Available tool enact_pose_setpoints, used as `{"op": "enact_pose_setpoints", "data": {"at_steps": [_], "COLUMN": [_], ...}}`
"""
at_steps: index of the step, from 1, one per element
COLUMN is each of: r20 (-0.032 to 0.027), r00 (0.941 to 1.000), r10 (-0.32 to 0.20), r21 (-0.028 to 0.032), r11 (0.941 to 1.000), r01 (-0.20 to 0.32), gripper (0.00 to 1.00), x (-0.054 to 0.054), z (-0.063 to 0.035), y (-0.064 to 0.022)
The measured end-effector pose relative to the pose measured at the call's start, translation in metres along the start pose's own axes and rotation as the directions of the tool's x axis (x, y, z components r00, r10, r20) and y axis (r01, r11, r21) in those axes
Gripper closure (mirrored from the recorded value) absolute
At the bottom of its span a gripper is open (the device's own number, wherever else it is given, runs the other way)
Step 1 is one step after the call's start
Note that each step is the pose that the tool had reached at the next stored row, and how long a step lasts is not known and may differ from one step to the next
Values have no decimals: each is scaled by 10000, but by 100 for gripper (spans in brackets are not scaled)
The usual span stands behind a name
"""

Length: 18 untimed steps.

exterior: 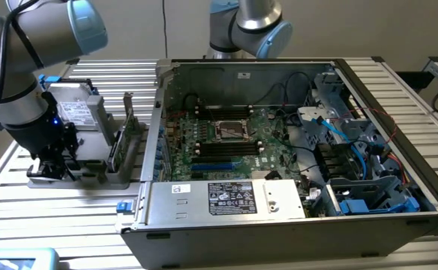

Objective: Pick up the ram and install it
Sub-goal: 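Pick up the ram and move it above insertion slot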

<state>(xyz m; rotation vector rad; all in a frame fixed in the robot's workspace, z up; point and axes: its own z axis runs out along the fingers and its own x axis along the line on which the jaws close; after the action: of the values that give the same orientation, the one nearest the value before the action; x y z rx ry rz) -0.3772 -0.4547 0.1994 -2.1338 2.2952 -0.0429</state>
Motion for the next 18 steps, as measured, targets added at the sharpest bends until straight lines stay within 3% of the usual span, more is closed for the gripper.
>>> {"op": "enact_pose_setpoints", "data": {"at_steps": [4,6,7,8,18], "r20": [-3,-5,-6,-10,-5], "r00": [10000,10000,10000,10000,10000], "r10": [0,-1,-1,-2,-39], "r21": [-3,-1,4,5,105], "r11": [10000,10000,10000,10000,9999], "r01": [0,1,1,2,39], "gripper": [65,78,78,87,87], "x": [0,0,0,2,11], "z": [12,7,-12,-43,-359], "y": [1,1,2,3,23]}}
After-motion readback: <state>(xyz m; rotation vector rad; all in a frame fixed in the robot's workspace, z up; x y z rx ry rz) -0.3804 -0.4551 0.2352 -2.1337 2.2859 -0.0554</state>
